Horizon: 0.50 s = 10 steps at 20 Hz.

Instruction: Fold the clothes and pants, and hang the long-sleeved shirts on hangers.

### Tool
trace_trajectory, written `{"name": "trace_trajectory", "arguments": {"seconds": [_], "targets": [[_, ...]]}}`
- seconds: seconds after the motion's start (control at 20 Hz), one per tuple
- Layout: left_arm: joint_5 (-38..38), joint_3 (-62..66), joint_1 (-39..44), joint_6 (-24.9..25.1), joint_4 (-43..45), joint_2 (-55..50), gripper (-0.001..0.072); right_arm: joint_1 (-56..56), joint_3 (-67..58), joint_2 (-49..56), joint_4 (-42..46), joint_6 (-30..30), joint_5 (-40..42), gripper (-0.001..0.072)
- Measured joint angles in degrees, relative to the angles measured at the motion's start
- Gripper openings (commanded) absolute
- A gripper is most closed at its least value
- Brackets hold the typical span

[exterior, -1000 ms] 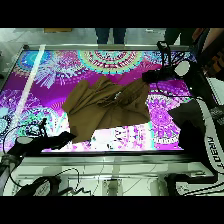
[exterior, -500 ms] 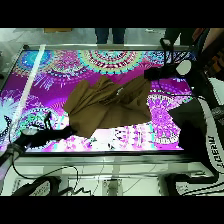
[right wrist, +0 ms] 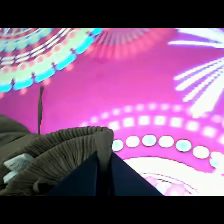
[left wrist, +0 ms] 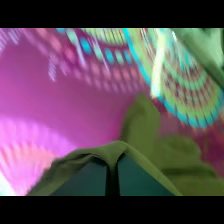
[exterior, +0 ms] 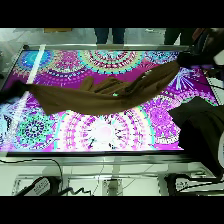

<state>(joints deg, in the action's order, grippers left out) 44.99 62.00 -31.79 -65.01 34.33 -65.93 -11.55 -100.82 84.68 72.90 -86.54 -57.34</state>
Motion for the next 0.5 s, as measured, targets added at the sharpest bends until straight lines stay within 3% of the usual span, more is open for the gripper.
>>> {"name": "trace_trajectory", "arguments": {"seconds": [0.25,0.5], "targets": [[0.1,6.0,-8.2,-2.5,8.4,-0.3,0.0008,-5.8,2.7,-4.4,0.3,1.3,-7.8,0.0029],[4.3,7.2,-10.5,-3.0,21.2,-0.8,0.0010,-7.1,20.5,-16.3,0.1,3.1,-7.2,0.0030]]}}
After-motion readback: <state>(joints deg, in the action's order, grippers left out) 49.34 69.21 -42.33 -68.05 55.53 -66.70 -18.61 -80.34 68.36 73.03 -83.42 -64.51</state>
